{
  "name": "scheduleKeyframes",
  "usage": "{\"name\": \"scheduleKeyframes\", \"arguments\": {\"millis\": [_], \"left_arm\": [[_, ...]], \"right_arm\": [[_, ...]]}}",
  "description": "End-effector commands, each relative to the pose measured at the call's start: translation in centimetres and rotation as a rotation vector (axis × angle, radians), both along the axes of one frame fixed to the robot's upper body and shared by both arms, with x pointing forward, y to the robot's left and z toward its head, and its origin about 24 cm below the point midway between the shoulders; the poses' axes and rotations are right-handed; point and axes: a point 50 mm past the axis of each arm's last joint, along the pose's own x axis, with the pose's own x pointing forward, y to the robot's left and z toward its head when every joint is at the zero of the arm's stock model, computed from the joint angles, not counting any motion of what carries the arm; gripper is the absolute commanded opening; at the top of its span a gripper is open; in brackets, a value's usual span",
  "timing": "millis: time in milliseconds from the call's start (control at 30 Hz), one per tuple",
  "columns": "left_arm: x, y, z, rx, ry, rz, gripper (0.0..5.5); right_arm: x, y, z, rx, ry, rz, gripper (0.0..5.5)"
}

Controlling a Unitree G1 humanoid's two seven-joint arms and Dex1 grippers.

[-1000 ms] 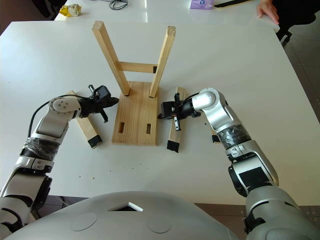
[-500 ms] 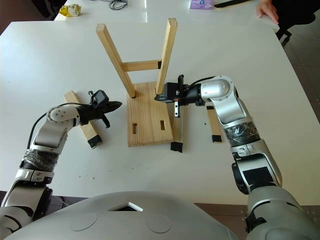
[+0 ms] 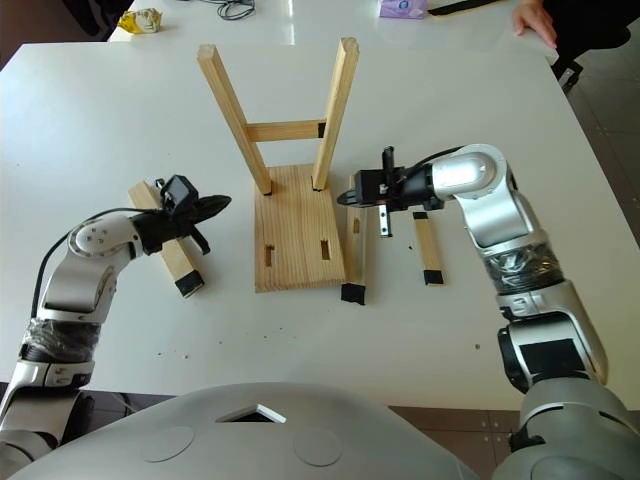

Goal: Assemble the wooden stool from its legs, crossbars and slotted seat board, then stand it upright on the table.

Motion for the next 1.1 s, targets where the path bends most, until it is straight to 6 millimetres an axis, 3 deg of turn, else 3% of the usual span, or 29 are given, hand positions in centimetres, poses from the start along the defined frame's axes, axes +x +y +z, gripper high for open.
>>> {"name": "scheduleKeyframes", "arguments": {"millis": [33,400,533,667,833,900,1100], "left_arm": [[-1.3,-0.5,-0.5,0.007,0.043,-0.018,0.00],[-1.6,-0.8,-1.1,0.015,0.078,-0.034,0.00],[-1.5,-0.7,-1.1,0.018,0.078,-0.024,0.00],[-1.6,-0.6,-1.1,0.012,0.080,-0.023,0.00],[-1.7,-0.3,-1.1,0.013,0.077,-0.001,0.00],[-1.7,-0.4,-1.0,0.011,0.071,0.004,0.00],[-1.7,-0.3,-1.1,0.007,0.072,0.019,0.00]], "right_arm": [[-1.2,-0.1,-1.0,-0.038,0.056,0.069,0.04],[-2.1,4.0,-3.0,0.076,0.118,0.106,0.04],[-1.8,3.5,-2.8,0.092,0.105,0.057,0.04],[-1.3,0.6,-1.5,0.037,0.079,0.011,0.04],[-1.8,-1.9,-2.8,-0.091,0.126,0.038,0.04],[-2.0,-1.6,-3.3,-0.075,0.139,0.045,0.04],[-2.5,1.9,-3.6,0.055,0.152,0.098,0.04]]}}
